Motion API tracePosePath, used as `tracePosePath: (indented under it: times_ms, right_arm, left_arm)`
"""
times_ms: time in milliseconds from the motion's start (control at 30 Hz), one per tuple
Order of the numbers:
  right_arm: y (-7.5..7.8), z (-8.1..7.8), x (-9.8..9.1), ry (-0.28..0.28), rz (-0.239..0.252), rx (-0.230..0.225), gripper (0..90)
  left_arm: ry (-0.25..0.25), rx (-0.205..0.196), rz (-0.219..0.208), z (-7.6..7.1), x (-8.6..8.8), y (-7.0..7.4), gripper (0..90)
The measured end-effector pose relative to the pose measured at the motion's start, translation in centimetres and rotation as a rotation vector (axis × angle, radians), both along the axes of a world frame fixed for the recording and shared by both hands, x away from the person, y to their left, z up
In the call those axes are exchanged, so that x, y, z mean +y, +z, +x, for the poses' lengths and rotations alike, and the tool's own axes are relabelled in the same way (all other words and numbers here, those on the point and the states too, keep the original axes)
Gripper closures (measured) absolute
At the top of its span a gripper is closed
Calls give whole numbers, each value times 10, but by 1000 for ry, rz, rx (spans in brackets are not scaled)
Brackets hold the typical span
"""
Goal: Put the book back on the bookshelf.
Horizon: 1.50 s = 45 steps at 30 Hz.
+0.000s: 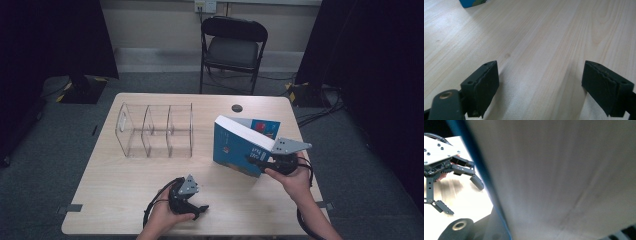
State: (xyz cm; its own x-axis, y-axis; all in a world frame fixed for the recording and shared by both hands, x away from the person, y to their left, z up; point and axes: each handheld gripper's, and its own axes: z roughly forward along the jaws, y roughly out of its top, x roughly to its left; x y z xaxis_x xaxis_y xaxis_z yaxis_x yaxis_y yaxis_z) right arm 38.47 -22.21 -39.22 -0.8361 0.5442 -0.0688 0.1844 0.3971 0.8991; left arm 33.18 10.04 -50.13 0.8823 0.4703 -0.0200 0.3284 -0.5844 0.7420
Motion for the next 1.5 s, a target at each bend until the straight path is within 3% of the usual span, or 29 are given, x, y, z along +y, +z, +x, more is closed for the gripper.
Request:
tracePosePath:
  times_ms: [100, 133, 367, 833, 1233, 1267, 1333, 1400, 1467, 1500]
  right_arm:
    - [0, 0, 0, 7, -4, -6, 623]
    - [0, 0, 0, 9, -4, -6, 623]
    - [-1, 0, 0, 16, 0, -17, 625]
    - [-1, -5, -4, 4, 63, -12, 626]
    - [6, -23, -11, 47, 84, -19, 626]
    - [6, -25, -12, 52, 90, -21, 626]
    - [6, -27, -14, 59, 97, -21, 626]
    - [3, -36, -19, 62, 120, -16, 626]
    - [1, -39, -22, 65, 125, -17, 626]
    - [-1, -42, -24, 74, 132, -20, 625]
  left_arm:
    - [-15, 3, 5, 0, -2, -1, 80]
    - [-37, 4, 34, 1, -2, 0, 66]
    - [-43, 12, 37, 0, -5, 0, 12]
    - [-58, 8, 53, 1, -4, 0, 5]
    - [-59, 8, 52, 1, -4, 0, 4]
    - [-53, 12, 35, 1, -5, -1, 5]
    - [-57, 10, 43, 2, -4, 0, 7]
    - [-14, 20, -3, 2, -1, 0, 55]
    - [-1, 18, -10, 2, -1, 0, 89]
    - [-11, 4, 17, 3, 2, 3, 145]
